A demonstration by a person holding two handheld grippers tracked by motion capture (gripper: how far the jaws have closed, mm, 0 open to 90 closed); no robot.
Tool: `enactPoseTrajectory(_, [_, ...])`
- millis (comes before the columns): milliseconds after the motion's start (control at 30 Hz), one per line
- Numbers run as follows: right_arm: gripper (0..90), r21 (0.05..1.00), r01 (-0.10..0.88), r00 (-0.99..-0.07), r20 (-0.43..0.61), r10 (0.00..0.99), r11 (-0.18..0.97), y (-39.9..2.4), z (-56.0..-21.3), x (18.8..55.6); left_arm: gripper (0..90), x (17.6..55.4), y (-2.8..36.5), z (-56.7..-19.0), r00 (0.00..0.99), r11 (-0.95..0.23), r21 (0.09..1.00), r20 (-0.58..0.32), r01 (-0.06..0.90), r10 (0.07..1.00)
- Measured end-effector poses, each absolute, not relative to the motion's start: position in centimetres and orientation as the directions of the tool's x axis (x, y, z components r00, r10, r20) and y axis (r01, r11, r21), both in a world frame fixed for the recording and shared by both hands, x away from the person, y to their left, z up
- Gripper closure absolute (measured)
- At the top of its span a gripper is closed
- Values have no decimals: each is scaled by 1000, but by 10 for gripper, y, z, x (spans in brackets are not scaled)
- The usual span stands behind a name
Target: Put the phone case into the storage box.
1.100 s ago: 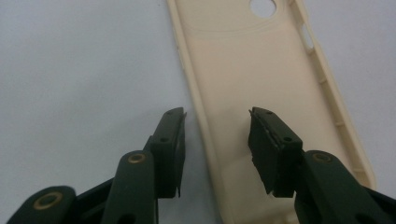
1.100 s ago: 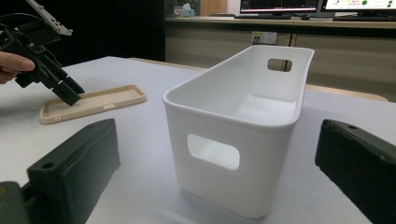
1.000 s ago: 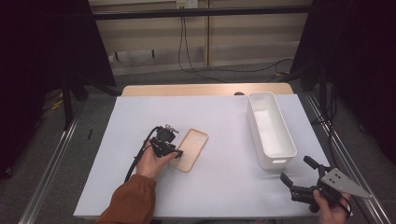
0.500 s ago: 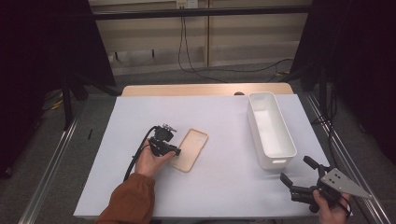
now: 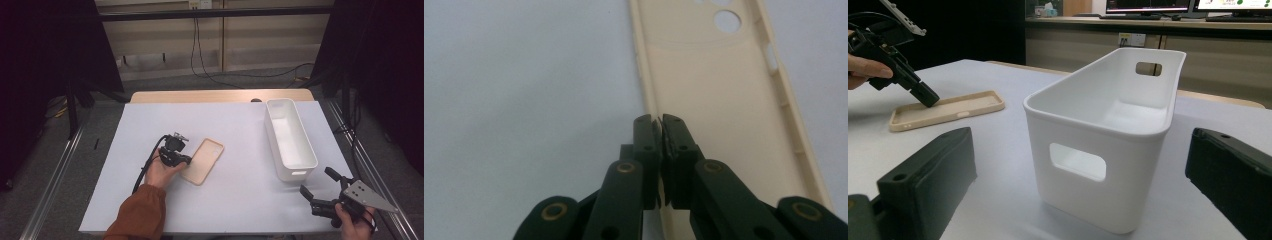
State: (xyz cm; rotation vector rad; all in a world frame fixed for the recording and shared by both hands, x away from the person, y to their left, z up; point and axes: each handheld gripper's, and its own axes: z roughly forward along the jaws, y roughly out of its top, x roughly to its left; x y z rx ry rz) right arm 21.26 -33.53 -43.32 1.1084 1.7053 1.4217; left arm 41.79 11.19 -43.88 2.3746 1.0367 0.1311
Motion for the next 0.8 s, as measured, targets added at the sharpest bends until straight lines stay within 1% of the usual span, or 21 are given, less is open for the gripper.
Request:
enactPoseTrajectory(133, [0, 979, 198, -434, 37, 900, 55, -335, -433, 213, 874, 417, 111, -439, 697, -559, 514, -111, 650, 709])
enactPoseTrajectory(333, [0, 979, 198, -435, 38, 900, 55, -335, -433, 212, 876, 418, 114, -440, 693, -538, 530, -139, 656, 708])
enactPoseTrajectory(633, [0, 979, 198, -434, 36, 900, 57, -336, -433, 212, 877, 416, 117, -440, 682, -511, 556, -147, 656, 716])
enactPoseTrajectory(700, [0, 979, 198, -433, 38, 900, 54, -336, -433, 212, 877, 416, 119, -439, 669, -486, 562, -170, 669, 723])
enactPoseTrajectory(800, [0, 979, 198, -433, 37, 901, 55, -336, -433, 212, 877, 416, 122, -437, 669, -481, 572, -166, 664, 725])
